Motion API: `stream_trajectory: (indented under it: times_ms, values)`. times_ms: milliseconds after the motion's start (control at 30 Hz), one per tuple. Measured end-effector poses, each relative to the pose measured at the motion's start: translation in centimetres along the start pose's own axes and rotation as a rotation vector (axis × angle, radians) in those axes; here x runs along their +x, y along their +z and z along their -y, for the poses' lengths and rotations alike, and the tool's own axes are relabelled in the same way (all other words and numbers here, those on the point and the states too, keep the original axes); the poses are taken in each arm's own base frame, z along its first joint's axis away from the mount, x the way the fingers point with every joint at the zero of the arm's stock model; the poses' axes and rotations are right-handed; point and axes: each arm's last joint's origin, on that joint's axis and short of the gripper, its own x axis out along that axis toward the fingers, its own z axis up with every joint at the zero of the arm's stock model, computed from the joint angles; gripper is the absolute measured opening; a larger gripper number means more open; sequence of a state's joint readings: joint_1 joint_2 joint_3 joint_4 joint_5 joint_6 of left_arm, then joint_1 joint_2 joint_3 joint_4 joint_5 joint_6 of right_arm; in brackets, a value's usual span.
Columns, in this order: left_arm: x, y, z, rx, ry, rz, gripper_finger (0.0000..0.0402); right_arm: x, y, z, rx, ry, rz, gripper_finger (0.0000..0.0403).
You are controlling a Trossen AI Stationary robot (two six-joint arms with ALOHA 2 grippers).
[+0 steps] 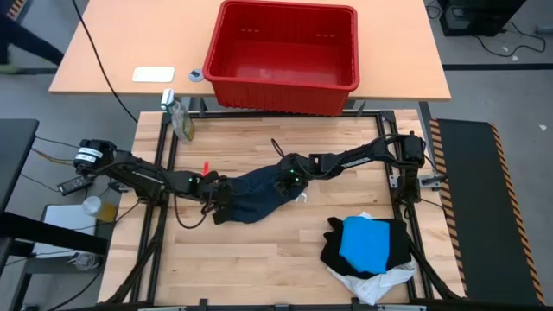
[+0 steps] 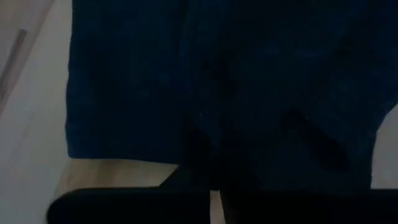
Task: Fold laundry
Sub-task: Fold the dark blue shorts
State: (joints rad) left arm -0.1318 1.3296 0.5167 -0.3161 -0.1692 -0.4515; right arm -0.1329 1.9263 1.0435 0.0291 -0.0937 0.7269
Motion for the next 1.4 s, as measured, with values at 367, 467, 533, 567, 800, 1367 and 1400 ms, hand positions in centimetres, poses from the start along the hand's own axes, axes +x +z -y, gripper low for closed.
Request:
stream_trajectory:
  times_ms: [367,467,533,567,800,1367,1400]
  values:
    - [-2.9,1.5,0.5,0.075,-0.021,-0.068,0.0009,0.0,0.0,0.0,-0.002,0.010,-0.010,0.0246]
    - [-3.1,1.9,0.4,0.084,-0.020,-0.063,0.0009,0.0,0.0,0.0,-0.004,0.012,-0.009,0.0246]
    - [-3.3,2.4,0.4,0.073,-0.023,-0.049,0.0010,0.0,-0.1,-0.1,-0.004,0.021,-0.018,0.0246]
    - [-3.4,2.5,0.4,0.063,-0.025,-0.043,0.0010,0.0,-0.1,0.0,-0.004,0.019,-0.020,0.0246]
    - [-3.3,2.4,0.2,0.046,-0.043,-0.100,0.0027,0.0,-0.1,0.0,-0.011,0.016,-0.023,0.0246]
    - [-4.2,2.3,0.0,0.199,-0.019,-0.085,0.0171,0.0,-0.1,-0.1,-0.002,0.028,-0.024,0.0246]
    - [-3.9,2.2,-0.1,0.209,-0.017,-0.072,0.0169,0.0,-0.1,-0.1,-0.001,0.029,-0.024,0.0246]
